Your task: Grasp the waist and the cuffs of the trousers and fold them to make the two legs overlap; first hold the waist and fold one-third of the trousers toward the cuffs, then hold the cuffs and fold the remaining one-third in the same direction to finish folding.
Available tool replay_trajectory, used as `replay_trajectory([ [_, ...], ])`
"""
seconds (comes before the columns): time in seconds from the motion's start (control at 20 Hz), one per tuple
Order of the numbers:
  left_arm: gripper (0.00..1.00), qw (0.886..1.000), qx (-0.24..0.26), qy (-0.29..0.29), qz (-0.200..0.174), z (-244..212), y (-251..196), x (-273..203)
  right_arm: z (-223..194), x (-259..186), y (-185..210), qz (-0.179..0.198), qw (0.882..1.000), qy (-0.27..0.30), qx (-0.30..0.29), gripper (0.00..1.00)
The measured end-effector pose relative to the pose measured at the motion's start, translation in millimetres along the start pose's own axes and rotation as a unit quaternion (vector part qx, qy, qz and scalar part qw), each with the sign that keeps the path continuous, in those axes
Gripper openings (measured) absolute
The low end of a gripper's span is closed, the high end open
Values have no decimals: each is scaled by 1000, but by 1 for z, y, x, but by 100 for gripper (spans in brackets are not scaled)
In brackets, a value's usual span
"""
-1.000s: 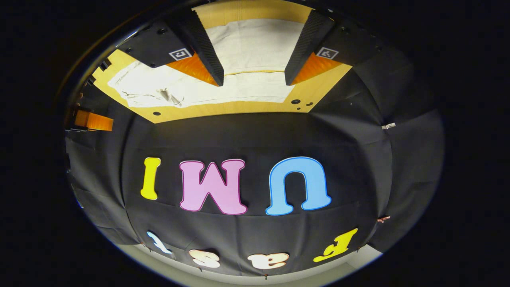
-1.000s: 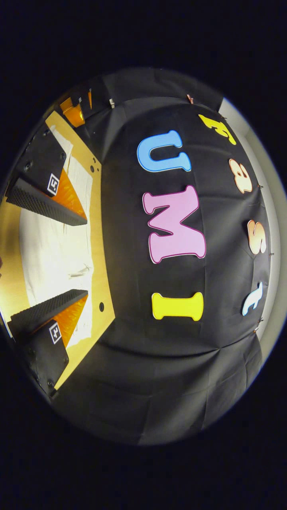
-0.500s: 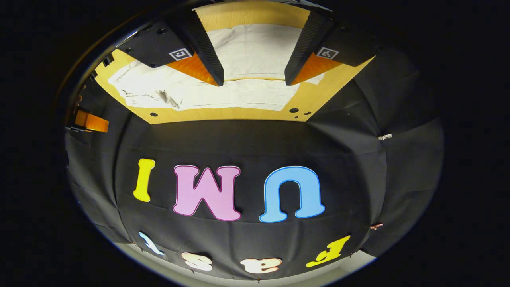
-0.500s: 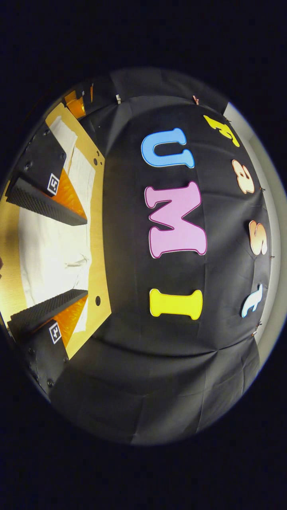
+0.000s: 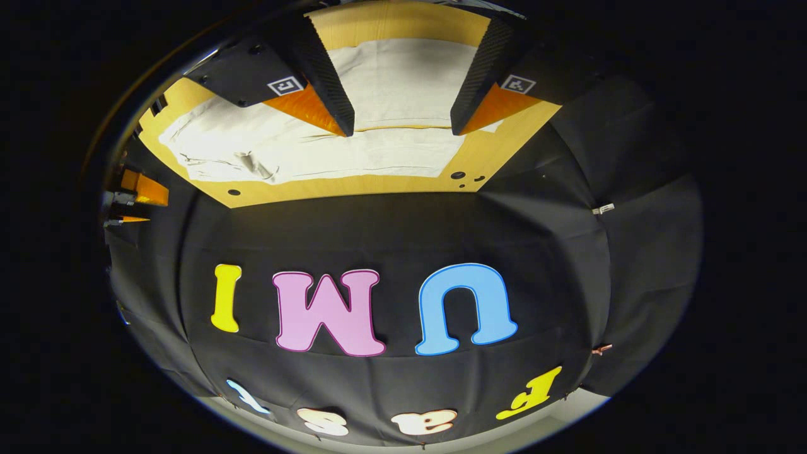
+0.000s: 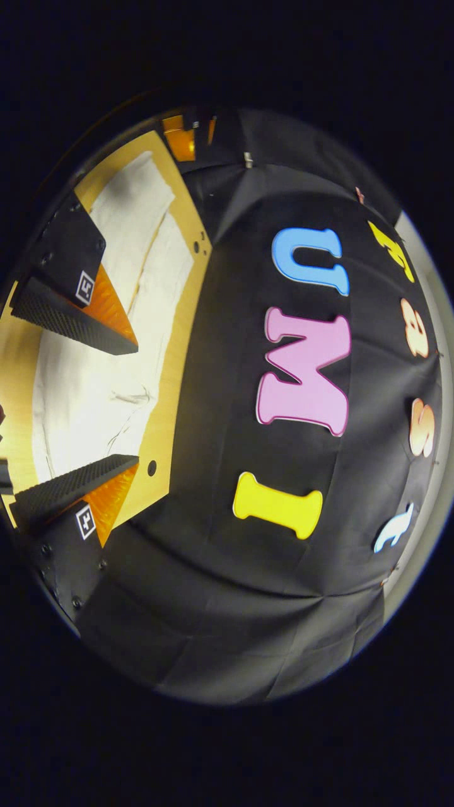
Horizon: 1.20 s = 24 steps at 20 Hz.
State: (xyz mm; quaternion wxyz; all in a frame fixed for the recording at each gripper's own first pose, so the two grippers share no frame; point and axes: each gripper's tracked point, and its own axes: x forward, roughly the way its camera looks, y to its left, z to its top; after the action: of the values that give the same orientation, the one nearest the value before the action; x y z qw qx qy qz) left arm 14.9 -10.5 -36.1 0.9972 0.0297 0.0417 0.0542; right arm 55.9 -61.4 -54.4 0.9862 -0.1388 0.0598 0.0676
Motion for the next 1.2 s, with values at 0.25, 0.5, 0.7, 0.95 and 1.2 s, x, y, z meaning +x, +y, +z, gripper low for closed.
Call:
replay_trajectory([
  [0.25, 97, 1000, -5, 19, 18, -11, 1, 6, -34, 11, -26, 8, 995, 34, -95, 98],
  [0.5, 97, 998, -4, 42, 44, -24, 6, 7, -83, 23, -68, 37, 973, 86, -211, 98],
  [0.7, 98, 996, 0, 60, 63, -35, 6, 14, -140, 21, -102, 71, 949, 143, -272, 98],
  [0.95, 97, 994, 6, 78, 81, -47, -2, 16, -197, 16, -141, 119, 910, 191, -347, 98],
  [1.2, 98, 990, 4, 104, 99, -66, -8, 13, -241, 9, -163, 175, 862, 233, -414, 98],
])
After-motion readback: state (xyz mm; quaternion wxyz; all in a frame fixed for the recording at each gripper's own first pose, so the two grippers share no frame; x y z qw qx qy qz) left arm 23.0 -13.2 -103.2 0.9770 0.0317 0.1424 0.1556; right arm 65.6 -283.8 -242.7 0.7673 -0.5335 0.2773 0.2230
